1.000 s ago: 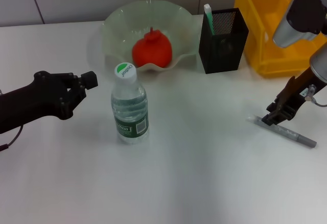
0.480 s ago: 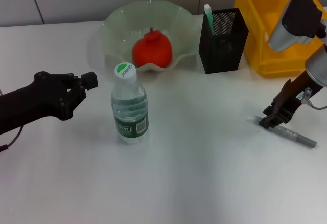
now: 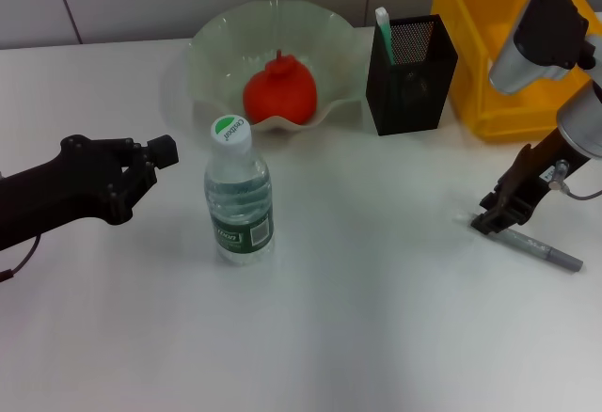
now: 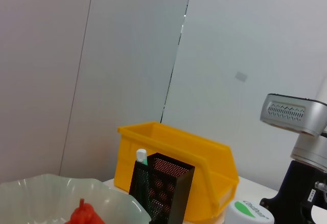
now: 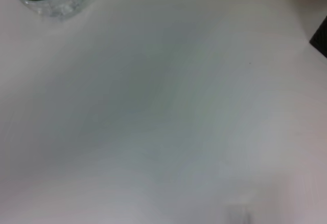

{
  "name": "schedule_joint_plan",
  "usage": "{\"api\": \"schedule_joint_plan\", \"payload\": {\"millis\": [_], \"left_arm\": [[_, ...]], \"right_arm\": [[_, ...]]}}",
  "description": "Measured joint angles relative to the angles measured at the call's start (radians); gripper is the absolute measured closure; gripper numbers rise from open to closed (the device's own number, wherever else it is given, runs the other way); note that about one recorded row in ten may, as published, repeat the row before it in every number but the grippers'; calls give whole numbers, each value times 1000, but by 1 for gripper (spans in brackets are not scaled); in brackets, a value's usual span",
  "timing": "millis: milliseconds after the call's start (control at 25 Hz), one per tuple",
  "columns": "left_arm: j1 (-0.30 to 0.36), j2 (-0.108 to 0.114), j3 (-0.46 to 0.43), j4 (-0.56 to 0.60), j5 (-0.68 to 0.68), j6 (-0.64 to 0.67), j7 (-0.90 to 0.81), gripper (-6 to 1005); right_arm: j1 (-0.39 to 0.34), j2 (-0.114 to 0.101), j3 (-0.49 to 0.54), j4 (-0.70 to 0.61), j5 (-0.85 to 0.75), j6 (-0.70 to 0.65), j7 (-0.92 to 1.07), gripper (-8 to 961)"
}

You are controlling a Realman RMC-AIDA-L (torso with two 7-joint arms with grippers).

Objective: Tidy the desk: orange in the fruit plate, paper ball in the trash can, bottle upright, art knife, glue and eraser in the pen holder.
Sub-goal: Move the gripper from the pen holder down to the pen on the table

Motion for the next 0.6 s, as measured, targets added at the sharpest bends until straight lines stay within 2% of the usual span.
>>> {"api": "schedule_joint_plan", "payload": {"millis": [600], "left_arm": [[4, 0, 0, 0, 0, 1, 0, 923]], "right_arm": [[12, 1, -12, 42, -2, -11, -4, 658]]}}
